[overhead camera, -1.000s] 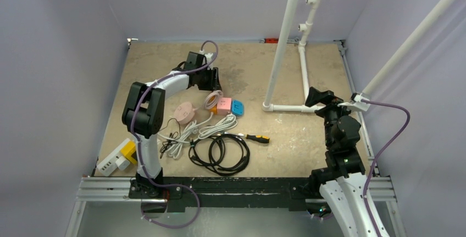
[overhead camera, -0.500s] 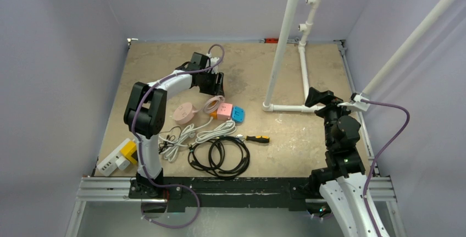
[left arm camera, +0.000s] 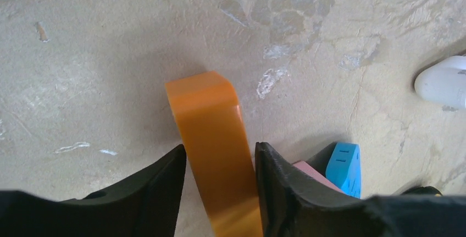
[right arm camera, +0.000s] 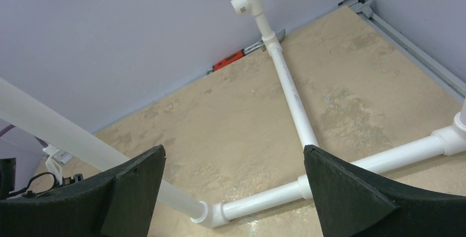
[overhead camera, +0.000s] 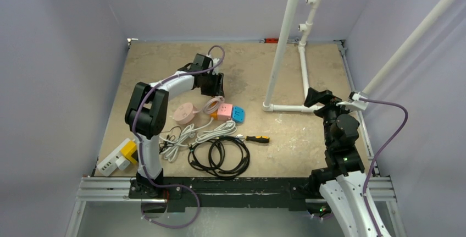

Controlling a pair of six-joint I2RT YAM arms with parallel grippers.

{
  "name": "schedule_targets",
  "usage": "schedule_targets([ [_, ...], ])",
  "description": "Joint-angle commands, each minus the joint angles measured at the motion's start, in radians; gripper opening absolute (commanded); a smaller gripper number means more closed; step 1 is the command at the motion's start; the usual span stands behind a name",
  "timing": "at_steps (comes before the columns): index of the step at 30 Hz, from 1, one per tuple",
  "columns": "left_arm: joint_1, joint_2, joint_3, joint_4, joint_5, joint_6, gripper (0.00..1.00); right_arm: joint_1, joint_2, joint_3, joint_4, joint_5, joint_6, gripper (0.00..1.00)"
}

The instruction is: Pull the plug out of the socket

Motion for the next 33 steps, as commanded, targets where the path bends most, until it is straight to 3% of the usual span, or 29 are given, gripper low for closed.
schedule_targets([
  [1,-0.017,-0.008,-0.026,-0.015,-0.029,-0.019,0.40,-0.001,0.005,0.035,0.017,-0.001,-0.012,0.99],
  [11,-0.007,-0.113,-0.122,0.129,0.114,-0.146,0.00,-0.001,0.005,0.034,0.037,-0.055,-0.048,0.99],
  [24,0.012,-0.308,-0.297,0.402,0.211,-0.301,0.00,0.000,0.080,-0.008,0.195,-0.594,-0.115,0.99],
  [29,0.014,-0.385,-0.338,0.477,0.202,-0.331,0.00,-0.001,0.133,-0.024,0.204,-0.736,-0.053,0.97],
  [33,0.014,-0.398,-0.351,0.507,0.220,-0.351,0.00,0.001,0.136,-0.106,0.325,-0.888,0.064,0.94],
])
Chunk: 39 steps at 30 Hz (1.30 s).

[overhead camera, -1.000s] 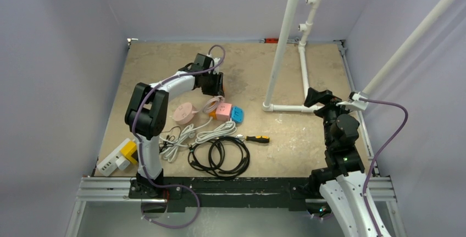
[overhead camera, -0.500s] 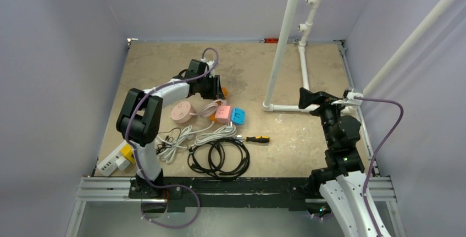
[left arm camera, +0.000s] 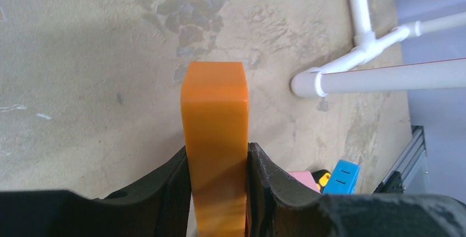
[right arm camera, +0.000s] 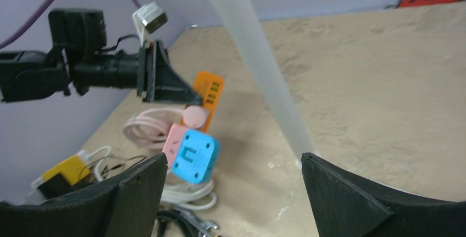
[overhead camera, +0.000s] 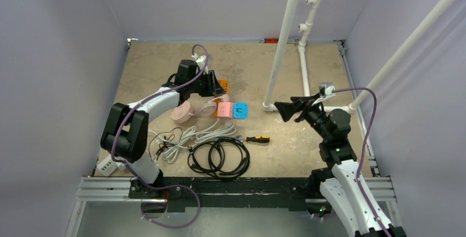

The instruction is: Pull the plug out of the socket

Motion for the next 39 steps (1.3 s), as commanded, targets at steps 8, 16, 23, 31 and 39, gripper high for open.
schedule_targets([
  [8,0.002,-0.087,-0.024,0.233,0.155,-0.121,0.00,0.048,0.021,-0.200,0.310,-0.247,0.253,0.81],
  [16,-0.001,-0.122,-0.048,0.256,0.165,-0.127,0.00,0.238,0.168,-0.218,0.485,-0.166,0.337,0.71],
  [23,-0.007,-0.169,-0.090,0.271,0.163,-0.126,0.00,0.310,0.320,-0.253,0.683,-0.127,0.397,0.70],
  [31,-0.032,-0.171,-0.112,0.275,0.152,-0.124,0.00,0.338,0.391,-0.230,0.722,-0.094,0.401,0.66],
  [39,-0.055,-0.154,-0.115,0.277,0.152,-0.125,0.00,0.348,0.452,-0.220,0.725,-0.051,0.382,0.64],
])
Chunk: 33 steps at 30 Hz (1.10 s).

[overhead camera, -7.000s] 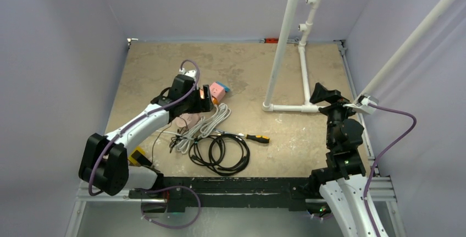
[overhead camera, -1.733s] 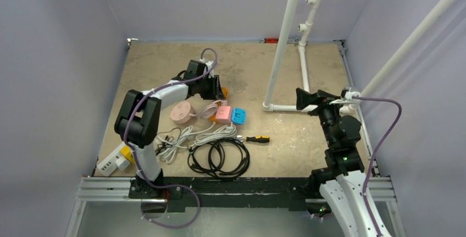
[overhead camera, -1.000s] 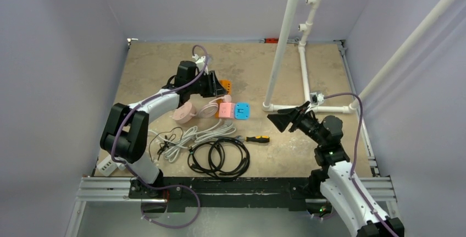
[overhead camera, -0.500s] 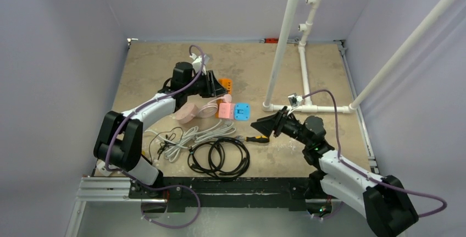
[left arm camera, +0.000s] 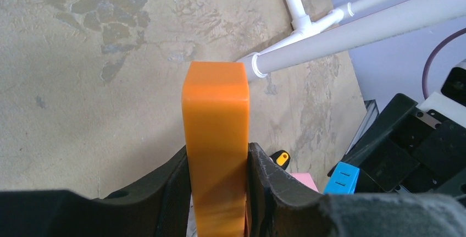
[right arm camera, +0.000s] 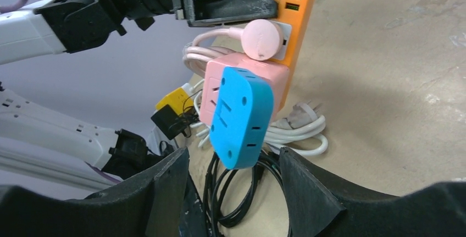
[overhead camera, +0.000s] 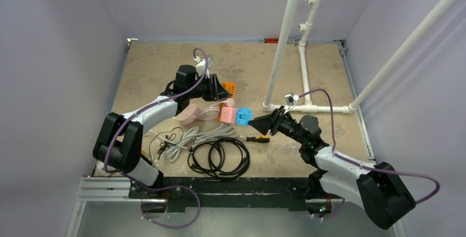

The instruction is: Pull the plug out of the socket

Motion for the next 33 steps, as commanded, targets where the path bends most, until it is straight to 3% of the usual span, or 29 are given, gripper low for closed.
schedule_targets([
  [1,-0.016,-0.024,0.010,0.103,0.039,-0.053,0.00,0.008,0.032,0.035,0.047,0.049,-0.013,0.64],
  [19,-0.045,0.007,0.013,0.049,-0.026,-0.049,0.00,0.059,0.128,0.064,0.134,0.036,0.045,0.52],
  [33,-0.046,0.023,0.039,-0.028,-0.078,-0.028,0.00,0.091,0.061,0.073,0.048,0.116,0.040,0.50],
])
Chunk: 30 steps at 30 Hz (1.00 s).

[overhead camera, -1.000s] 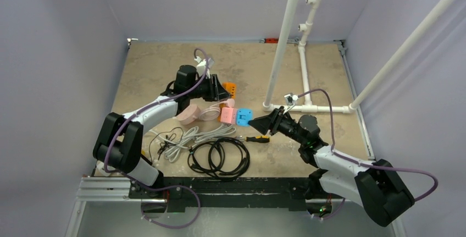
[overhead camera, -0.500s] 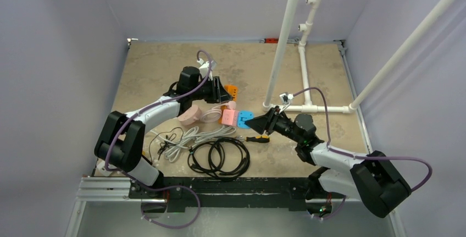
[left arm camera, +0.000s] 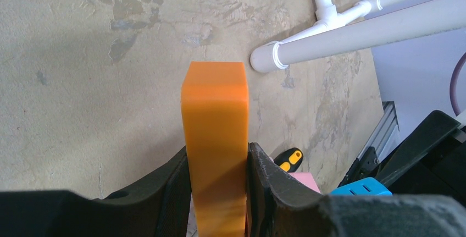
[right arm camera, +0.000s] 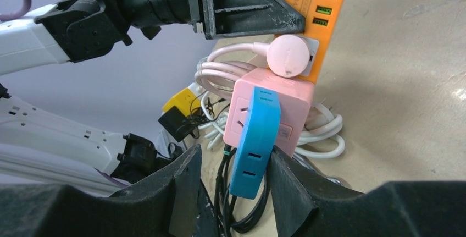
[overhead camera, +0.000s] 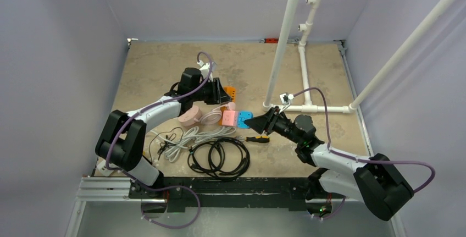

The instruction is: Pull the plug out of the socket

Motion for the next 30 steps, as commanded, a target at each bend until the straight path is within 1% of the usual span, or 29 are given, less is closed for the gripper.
schedule_targets([
  [1,-0.007,-0.007,0.038,0.027,0.001,-0.028,0.00,0.010,-0.023,0.045,0.010,0.035,-0.010,0.50],
  [8,-0.007,0.001,0.041,0.023,0.010,-0.029,0.00,0.022,0.016,0.053,0.010,0.068,-0.026,0.50],
  [14,-0.007,0.003,0.044,0.021,0.012,-0.029,0.00,0.057,0.045,0.097,-0.046,0.125,-0.062,0.48],
  [25,-0.007,0.007,0.048,0.013,0.019,-0.028,0.00,0.103,0.125,0.126,-0.054,0.193,-0.082,0.45],
  [30,-0.007,0.018,0.054,0.004,0.021,-0.027,0.00,0.111,0.135,0.128,-0.056,0.206,-0.082,0.40],
])
